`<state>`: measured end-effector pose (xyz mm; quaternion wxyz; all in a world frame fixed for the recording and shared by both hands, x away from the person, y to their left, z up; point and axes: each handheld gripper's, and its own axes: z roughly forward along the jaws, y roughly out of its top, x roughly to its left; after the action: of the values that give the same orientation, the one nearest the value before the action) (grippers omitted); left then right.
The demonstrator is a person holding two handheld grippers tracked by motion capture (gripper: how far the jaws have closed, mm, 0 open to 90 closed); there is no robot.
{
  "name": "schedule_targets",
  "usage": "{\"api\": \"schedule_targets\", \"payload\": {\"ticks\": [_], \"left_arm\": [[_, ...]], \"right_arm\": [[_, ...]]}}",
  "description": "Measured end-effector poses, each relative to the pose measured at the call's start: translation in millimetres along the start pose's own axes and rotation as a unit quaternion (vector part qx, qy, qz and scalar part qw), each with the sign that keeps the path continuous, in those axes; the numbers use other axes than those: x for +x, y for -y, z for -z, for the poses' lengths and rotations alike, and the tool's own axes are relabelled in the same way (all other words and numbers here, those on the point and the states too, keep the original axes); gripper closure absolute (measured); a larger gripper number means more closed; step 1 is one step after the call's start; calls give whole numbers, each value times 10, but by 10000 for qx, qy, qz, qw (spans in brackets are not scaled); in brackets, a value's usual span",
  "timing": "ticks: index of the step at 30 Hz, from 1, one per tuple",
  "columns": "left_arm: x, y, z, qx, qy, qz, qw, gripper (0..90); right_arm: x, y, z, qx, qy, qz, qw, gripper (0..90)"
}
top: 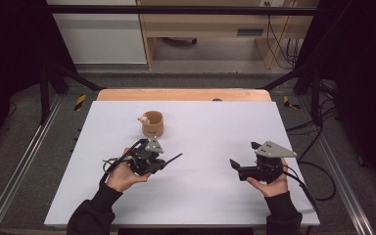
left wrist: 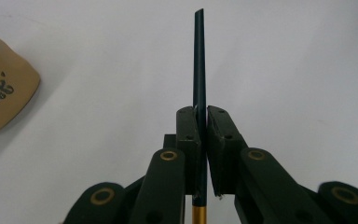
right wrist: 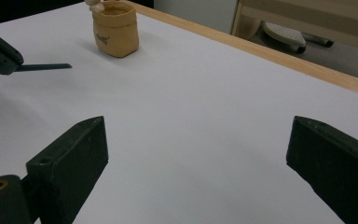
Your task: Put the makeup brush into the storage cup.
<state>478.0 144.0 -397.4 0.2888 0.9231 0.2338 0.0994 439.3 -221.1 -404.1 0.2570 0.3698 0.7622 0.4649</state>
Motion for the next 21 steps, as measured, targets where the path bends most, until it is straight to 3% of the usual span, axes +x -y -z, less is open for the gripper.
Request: {"api": "schedule_targets", "payload": {"ticks": [13,21], "left_arm": [[-60,-63,92,-139,107,-237,9996,832],[-100,-138,88,-125,175,-350,9992,832]], "right_arm": [[82,-46,-41,183,-56,371,9991,60],[119,-95,-37,161,-154,450,9987,64]]}}
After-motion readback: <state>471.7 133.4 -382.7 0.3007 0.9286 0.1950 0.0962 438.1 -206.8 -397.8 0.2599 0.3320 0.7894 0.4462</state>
